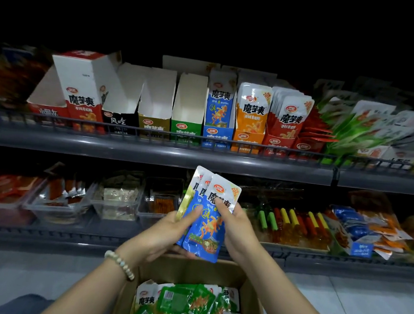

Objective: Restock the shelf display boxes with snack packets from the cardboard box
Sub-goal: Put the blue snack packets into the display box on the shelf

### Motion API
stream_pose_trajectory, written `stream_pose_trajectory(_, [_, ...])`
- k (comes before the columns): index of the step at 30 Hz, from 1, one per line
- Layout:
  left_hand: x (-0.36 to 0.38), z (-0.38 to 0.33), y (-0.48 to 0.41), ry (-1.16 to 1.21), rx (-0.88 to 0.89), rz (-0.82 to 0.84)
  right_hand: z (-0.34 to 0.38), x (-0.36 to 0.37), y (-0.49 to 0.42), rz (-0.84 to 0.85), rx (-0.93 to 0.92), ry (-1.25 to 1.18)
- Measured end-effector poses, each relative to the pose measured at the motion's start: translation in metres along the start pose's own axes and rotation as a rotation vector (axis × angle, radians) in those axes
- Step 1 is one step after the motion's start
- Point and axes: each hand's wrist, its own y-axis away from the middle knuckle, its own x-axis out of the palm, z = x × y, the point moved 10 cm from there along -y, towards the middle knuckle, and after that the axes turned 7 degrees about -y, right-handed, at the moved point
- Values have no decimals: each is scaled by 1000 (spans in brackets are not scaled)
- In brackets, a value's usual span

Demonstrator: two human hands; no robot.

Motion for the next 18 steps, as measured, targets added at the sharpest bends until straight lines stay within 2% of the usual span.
stream_pose_trajectory(5, [-3, -15, -2, -2, 95, -86, 4, -3, 1, -161, -10, -122])
stream_pose_trajectory(8, [0, -21, -3, -36, 140, -65, 12, 4, 1, -174, -54, -186])
stream_pose_trajectory(11, [-11, -29, -2, 1, 174, -107, 29, 9, 1, -160, -96, -115])
stream_pose_trajectory(14, [-26, -44, -3, -3, 216, -153, 63, 16, -6, -53, -179, 19])
stream_pose_trajectory(18, [-44, -78, -2, -11, 314, -166, 120, 50, -14, 223, -260, 272])
